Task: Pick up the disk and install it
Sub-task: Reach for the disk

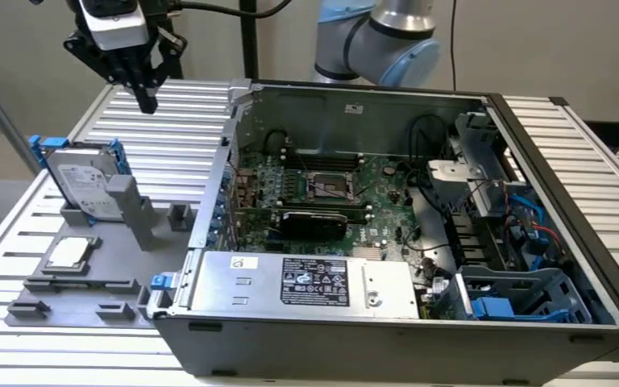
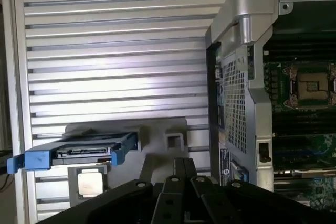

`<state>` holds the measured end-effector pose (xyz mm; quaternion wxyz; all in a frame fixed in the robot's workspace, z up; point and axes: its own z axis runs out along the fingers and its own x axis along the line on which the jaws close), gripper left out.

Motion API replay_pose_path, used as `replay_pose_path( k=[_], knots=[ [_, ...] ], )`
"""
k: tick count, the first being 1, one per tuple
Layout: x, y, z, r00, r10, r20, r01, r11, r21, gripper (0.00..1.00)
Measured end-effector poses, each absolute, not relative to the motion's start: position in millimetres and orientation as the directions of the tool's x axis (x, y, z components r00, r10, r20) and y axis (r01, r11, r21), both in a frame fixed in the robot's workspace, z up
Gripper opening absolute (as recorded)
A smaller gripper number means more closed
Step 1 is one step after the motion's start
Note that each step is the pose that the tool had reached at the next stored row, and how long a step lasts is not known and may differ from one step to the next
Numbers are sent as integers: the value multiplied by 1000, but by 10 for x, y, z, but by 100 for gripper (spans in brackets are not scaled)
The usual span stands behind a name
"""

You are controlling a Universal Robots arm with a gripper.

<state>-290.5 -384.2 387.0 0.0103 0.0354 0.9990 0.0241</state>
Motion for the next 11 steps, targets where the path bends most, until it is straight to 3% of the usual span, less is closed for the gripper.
replay_pose_path(
  k=[11],
  knots=[
    [-3405,-3771,3827,-997,71,-18,70,996,49,0]
  ],
)
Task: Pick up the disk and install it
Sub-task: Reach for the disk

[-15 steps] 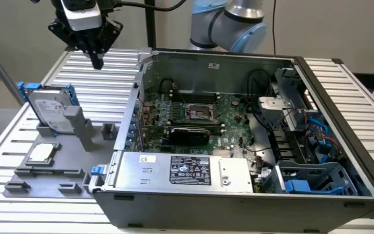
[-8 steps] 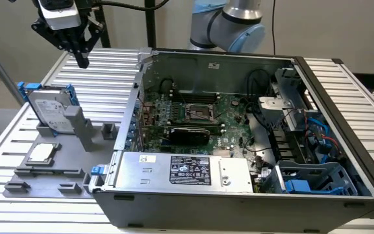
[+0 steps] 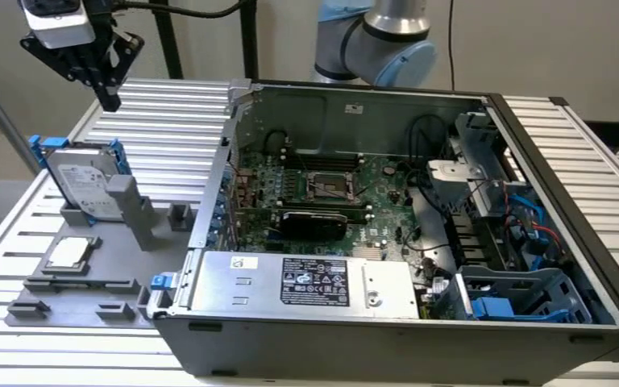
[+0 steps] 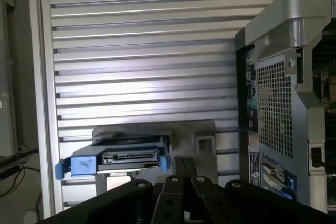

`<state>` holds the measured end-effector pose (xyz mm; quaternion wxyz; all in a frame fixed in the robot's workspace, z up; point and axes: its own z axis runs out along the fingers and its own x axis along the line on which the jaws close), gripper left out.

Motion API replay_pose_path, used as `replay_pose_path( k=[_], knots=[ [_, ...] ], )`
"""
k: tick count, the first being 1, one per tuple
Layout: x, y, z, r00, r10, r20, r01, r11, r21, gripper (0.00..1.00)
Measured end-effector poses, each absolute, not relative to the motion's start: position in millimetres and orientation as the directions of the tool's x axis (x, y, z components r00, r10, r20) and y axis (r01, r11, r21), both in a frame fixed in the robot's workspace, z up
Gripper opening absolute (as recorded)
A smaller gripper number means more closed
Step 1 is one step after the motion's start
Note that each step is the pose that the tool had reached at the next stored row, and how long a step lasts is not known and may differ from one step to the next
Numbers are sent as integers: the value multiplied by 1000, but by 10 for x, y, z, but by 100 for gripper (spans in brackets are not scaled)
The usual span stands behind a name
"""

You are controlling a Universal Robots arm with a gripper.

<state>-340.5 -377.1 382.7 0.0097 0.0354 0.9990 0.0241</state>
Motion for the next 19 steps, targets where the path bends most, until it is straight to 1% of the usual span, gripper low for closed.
replay_pose_path(
  k=[19],
  knots=[
    [-4269,-3760,3672,-997,71,-14,71,996,46,0]
  ],
)
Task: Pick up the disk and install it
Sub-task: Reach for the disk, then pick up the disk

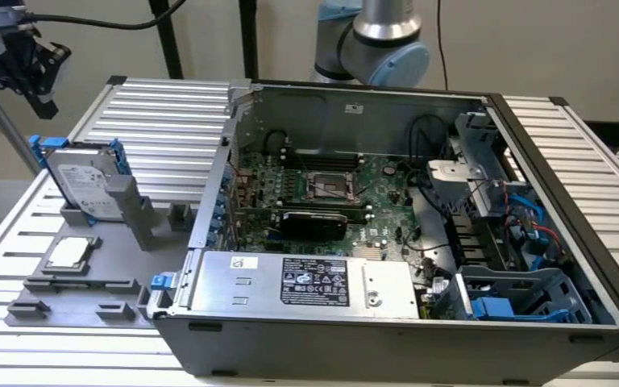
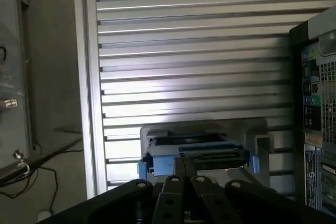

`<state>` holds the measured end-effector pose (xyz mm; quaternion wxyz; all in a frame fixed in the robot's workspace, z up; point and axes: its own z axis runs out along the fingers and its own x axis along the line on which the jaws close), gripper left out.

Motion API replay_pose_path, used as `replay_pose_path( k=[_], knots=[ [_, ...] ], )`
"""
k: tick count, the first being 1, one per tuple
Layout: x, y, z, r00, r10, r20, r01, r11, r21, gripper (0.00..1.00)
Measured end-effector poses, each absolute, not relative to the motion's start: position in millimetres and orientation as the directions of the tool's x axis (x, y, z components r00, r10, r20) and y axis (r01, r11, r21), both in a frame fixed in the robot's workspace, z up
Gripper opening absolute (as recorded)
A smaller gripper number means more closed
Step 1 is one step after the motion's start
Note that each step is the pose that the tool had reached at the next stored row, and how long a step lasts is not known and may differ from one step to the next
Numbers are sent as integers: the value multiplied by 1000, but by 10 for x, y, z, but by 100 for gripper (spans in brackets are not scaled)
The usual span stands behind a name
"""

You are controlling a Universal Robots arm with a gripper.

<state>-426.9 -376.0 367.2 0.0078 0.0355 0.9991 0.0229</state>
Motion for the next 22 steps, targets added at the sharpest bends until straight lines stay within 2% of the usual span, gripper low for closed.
replay_pose_path(
  k=[22],
  knots=[
    [-4352,-3761,3653,-998,57,-10,56,997,45,0]
  ],
)
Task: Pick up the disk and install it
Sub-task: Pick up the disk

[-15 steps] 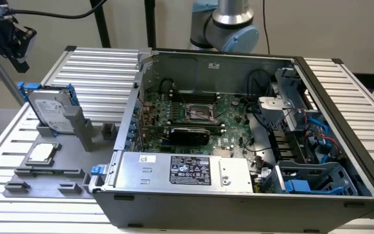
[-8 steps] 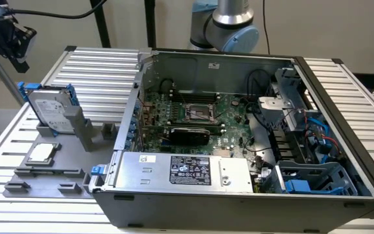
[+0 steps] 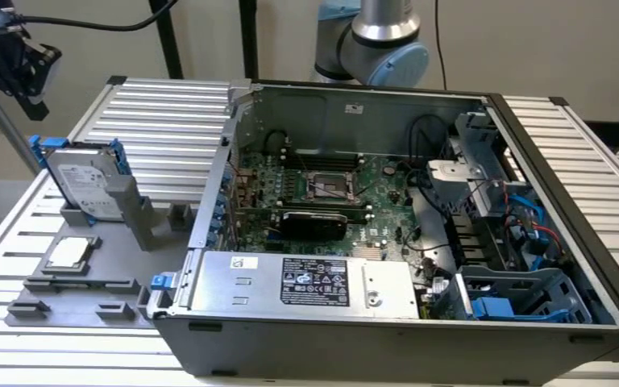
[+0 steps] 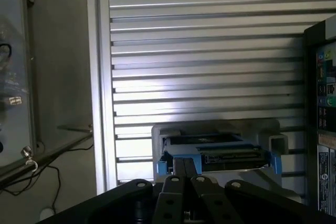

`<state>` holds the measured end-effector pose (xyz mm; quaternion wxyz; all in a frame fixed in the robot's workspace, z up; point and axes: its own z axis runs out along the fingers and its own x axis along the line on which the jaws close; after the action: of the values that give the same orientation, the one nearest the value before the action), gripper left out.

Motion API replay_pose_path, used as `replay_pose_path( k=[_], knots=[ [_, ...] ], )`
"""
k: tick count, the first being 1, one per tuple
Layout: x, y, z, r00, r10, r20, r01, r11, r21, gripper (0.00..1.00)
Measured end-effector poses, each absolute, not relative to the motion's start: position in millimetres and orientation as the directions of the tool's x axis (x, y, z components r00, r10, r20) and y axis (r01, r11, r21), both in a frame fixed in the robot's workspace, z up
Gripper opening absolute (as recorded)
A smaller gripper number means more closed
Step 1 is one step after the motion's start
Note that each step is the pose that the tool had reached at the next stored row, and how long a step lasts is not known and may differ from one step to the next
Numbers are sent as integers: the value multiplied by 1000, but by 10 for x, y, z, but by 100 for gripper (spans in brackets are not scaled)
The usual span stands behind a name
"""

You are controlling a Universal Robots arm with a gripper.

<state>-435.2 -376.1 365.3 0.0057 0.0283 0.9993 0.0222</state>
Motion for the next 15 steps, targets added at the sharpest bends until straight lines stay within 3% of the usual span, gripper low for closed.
replay_pose_path(
  k=[5,15],
  knots=[
    [-4245,-3775,3647,-999,50,13,51,998,43,0],
    [-4244,-3776,3636,-992,-126,13,-125,991,43,0]
  ],
)
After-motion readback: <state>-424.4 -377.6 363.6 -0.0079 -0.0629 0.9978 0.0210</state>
